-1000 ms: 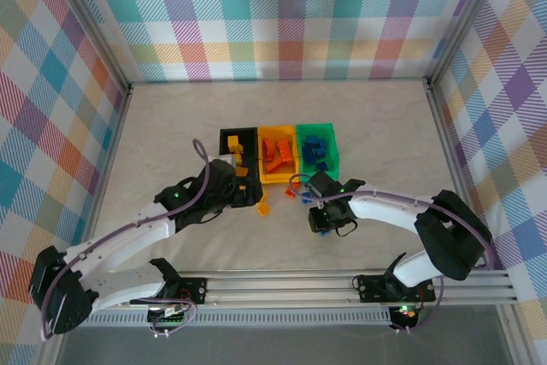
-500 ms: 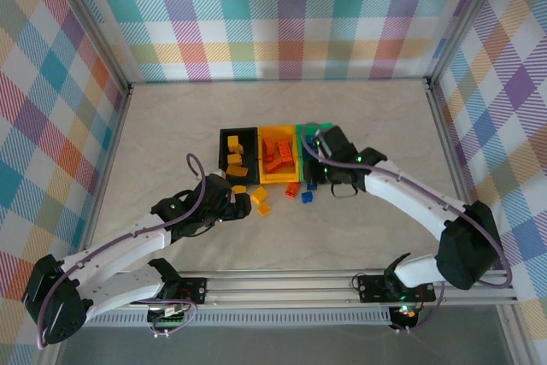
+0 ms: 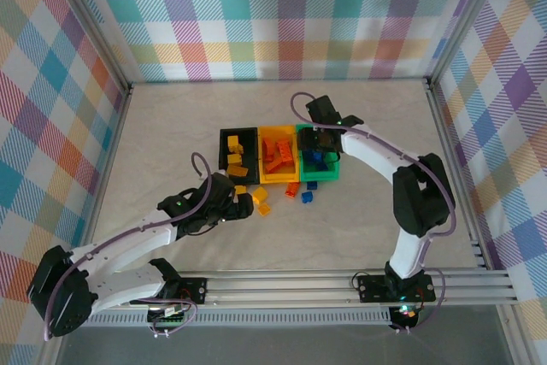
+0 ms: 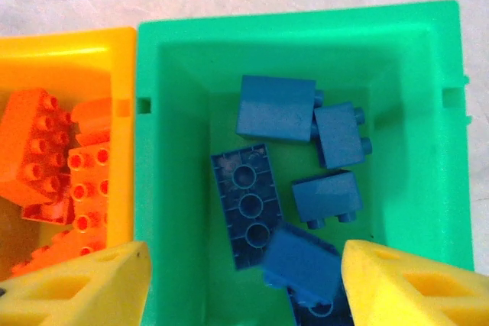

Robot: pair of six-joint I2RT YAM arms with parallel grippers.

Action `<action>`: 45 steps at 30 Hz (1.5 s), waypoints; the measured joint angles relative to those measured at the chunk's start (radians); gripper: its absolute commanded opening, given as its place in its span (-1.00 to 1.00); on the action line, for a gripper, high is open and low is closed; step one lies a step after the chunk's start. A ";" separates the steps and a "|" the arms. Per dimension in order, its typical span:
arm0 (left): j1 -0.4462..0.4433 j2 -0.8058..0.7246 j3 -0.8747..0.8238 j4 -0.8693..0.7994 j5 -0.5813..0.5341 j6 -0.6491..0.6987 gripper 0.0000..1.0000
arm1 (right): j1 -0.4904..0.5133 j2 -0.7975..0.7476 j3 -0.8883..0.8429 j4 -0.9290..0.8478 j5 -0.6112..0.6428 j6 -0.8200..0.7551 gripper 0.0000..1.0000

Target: Sort the legos into containers by color

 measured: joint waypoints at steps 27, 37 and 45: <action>-0.088 0.621 0.350 0.123 -0.122 0.245 0.29 | 0.063 -0.432 -0.404 0.101 -0.057 0.050 0.44; -0.103 0.643 0.336 0.163 -0.127 0.264 -0.20 | 0.060 -0.457 -0.404 0.101 -0.050 0.050 0.45; -0.119 0.590 0.303 0.150 -0.132 0.254 -0.07 | 0.056 -0.458 -0.404 0.101 -0.050 0.050 0.45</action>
